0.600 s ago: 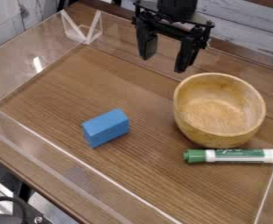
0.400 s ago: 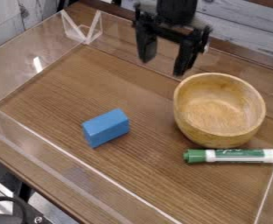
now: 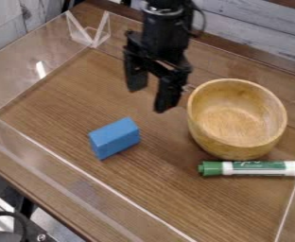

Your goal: Put the blue block in the brown bowl

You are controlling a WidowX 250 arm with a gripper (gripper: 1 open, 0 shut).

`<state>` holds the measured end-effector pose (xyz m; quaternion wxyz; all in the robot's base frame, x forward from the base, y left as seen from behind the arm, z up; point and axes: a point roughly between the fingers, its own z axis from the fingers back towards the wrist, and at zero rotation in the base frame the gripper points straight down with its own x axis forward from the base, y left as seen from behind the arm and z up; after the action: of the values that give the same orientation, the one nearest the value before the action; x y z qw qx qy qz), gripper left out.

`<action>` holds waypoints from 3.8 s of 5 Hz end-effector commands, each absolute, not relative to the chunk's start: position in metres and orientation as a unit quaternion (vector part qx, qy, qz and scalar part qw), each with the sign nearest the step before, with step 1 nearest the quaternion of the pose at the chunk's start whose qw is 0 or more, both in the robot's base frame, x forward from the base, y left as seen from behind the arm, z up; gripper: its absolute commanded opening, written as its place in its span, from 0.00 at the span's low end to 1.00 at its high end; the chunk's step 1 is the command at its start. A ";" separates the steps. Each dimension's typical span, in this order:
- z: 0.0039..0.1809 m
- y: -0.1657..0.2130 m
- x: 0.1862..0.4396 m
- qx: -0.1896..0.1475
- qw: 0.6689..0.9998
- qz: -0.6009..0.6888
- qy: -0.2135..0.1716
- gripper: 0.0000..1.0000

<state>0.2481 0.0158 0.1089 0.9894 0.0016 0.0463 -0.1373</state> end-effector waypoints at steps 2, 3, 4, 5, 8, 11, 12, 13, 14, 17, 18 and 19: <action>0.110 0.044 0.228 0.027 0.984 -0.179 0.001 1.00; 0.099 0.053 0.224 0.031 0.984 -0.174 -0.011 1.00; 0.089 0.055 0.224 0.030 0.984 -0.172 -0.019 1.00; 0.079 0.057 0.223 0.028 0.984 -0.172 -0.026 1.00; 0.058 0.062 0.222 0.021 0.983 -0.176 -0.042 1.00; 0.047 0.065 0.222 0.017 0.981 -0.185 -0.055 1.00; 0.044 0.066 0.223 0.017 0.980 -0.189 -0.058 1.00; 0.042 0.066 0.223 0.017 0.979 -0.193 -0.061 1.00; 0.041 0.066 0.224 0.018 0.979 -0.195 -0.063 1.00; 0.037 0.067 0.226 0.021 0.977 -0.203 -0.069 1.00; 0.034 0.067 0.227 0.019 0.976 -0.205 -0.070 0.00; 0.042 0.067 0.228 0.019 0.977 -0.199 -0.069 0.00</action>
<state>0.2172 0.0607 0.0275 0.9784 0.0013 -0.0417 -0.2025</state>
